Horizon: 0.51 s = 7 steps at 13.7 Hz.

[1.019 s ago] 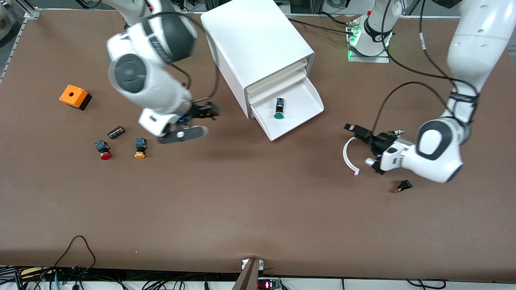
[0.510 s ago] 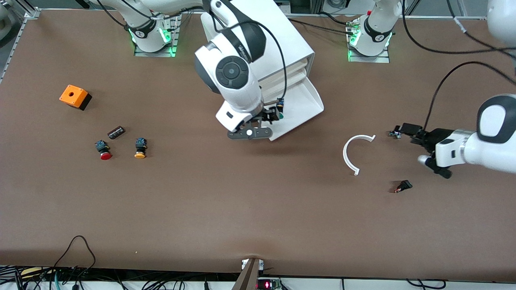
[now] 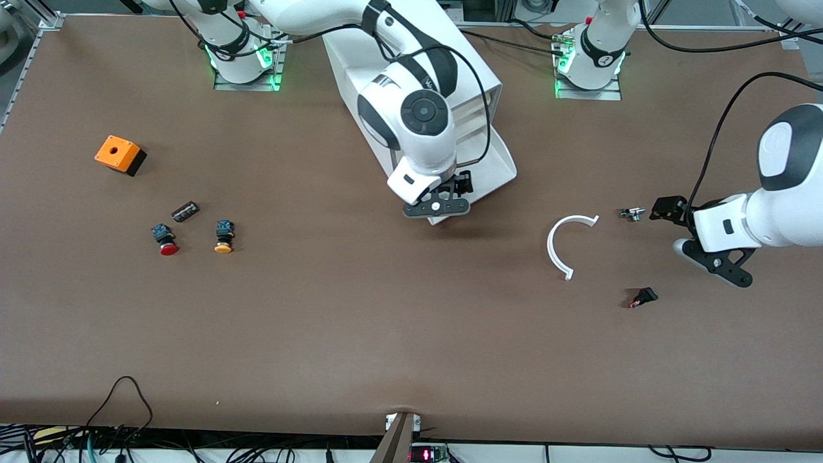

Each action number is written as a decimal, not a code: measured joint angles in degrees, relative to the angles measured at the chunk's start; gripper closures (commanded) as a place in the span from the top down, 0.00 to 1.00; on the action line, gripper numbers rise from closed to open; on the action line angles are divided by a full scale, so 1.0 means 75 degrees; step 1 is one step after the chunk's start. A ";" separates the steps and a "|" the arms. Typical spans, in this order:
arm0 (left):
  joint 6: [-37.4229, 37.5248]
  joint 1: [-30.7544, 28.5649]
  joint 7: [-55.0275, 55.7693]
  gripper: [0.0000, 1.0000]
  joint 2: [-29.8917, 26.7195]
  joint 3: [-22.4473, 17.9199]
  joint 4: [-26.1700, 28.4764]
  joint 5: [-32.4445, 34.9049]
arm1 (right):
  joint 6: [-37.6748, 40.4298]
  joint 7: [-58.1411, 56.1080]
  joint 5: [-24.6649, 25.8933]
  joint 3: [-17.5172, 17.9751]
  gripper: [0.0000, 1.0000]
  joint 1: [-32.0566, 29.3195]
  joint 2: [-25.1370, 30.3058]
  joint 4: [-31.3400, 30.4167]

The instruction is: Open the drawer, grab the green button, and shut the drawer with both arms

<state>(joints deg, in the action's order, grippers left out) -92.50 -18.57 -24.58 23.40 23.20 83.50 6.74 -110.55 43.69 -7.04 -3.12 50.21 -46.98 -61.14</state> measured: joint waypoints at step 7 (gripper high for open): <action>-0.0120 -0.0039 0.3015 1.00 0.0002 -0.0005 -0.0339 0.0082 | -0.0039 0.0485 0.0169 -0.0002 0.94 0.0398 -0.0426 -0.0035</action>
<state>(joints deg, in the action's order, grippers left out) -93.40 -18.87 -1.97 23.42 23.15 80.96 7.36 -110.84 47.32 -5.77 -3.14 53.20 -50.18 -61.40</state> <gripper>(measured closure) 0.000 0.044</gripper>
